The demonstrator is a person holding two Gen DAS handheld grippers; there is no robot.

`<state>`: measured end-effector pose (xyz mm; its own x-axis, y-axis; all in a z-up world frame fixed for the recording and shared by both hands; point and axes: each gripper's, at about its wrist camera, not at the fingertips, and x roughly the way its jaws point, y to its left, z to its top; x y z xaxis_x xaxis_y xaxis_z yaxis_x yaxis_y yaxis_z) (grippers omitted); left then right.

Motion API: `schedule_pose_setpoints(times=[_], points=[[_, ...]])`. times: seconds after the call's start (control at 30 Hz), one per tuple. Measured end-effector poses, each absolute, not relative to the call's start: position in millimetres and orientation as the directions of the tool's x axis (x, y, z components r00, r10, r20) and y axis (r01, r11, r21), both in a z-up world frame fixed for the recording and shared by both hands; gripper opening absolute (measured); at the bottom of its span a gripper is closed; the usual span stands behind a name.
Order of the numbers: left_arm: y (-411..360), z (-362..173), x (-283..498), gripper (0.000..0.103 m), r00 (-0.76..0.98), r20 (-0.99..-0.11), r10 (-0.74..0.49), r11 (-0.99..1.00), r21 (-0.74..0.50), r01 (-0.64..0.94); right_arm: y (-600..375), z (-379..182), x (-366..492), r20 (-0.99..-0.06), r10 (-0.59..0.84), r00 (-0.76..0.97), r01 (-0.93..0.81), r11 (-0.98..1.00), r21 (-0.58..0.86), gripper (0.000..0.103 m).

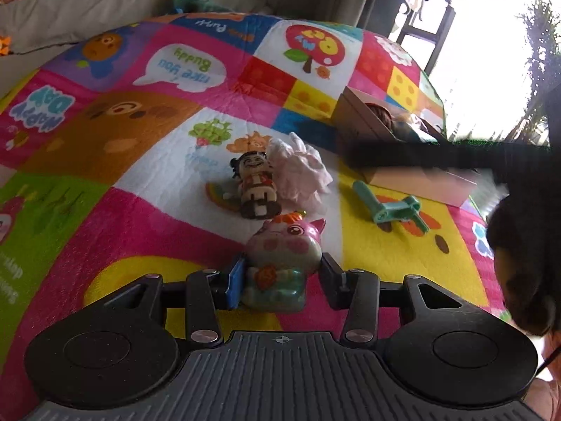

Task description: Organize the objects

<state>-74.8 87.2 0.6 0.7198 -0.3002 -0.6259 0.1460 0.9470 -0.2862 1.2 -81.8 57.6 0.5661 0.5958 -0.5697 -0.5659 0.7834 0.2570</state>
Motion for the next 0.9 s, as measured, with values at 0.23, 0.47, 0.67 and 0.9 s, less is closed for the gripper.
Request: schedule_pose_setpoints(times=[0.23,0.47,0.67,0.9], points=[[101,-3,-81,0.049,0.726,-0.6,-0.336,0.925,-0.356,0.134,-33,37,57,-0.672,0.624,0.399,-0.552,0.749,0.367,0.076],[103,-6,-79,0.05,0.736,-0.581,-0.347,0.915,-0.382,0.13,-74,39,35,-0.659,0.368,0.655,-0.463,0.886,0.035,0.077],[102,-6,-78,0.05,0.738,-0.579,-0.346,0.914,-0.386,0.126,-78,44,9,-0.547,0.274,0.791,-0.441,0.875,-0.199,0.078],[102,-5,-77,0.05,0.734,-0.585,-0.344,0.914,-0.387,0.12,-37,26,45,-0.575,0.215,0.79,-0.438,0.854,-0.282,0.071]])
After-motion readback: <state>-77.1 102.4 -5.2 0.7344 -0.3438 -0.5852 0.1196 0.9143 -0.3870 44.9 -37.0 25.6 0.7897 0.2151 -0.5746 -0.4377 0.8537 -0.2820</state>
